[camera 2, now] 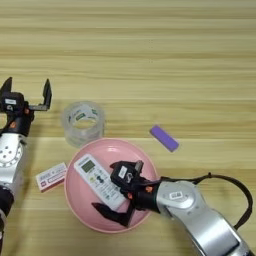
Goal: Move the objects on the table
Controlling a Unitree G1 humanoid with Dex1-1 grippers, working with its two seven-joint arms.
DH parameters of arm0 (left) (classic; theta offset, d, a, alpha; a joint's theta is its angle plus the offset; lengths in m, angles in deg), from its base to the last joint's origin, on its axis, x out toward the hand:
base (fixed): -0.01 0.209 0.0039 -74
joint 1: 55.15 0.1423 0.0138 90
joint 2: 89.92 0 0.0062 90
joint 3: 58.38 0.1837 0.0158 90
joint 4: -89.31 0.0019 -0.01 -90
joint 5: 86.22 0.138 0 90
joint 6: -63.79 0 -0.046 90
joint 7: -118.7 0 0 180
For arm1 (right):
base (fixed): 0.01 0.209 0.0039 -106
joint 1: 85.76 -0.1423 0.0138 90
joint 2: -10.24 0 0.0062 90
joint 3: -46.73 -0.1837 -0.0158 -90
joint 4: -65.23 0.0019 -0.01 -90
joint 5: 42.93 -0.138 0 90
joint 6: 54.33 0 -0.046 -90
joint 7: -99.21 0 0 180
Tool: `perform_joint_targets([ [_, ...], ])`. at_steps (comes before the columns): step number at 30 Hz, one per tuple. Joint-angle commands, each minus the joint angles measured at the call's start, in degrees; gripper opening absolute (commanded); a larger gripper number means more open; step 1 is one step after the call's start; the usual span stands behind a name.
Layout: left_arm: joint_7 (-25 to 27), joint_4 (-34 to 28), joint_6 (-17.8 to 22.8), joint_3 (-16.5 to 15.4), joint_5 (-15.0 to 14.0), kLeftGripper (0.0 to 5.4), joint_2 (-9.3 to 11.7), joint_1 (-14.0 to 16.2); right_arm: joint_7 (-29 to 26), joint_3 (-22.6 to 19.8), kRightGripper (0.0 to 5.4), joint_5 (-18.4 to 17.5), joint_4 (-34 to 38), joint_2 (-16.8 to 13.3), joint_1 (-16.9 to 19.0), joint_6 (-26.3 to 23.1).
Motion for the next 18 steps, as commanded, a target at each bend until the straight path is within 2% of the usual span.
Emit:
perform_joint_targets([
  [1, -0.04, 0.3, -0.13, 0.2, 0.59, 5.4, 0.0, -0.81, -0.52, -1.26, 5.14, 0.03, -0.89, -0.42, -0.21, 0.25],
  [13, -0.05, 0.69, -0.06, 0.17, 0.59, 5.4, 0.01, -1.07, -1.23, -2.26, 3.64, 0.07, -2.04, 0.09, -0.94, 0.42],
  [18, -0.01, 0.98, -0.06, 0.11, 0.54, 5.4, 0.07, -1.24, -1.42, -3.18, 3.26, -0.15, -1.8, 0.04, -1.34, 0.29],
])
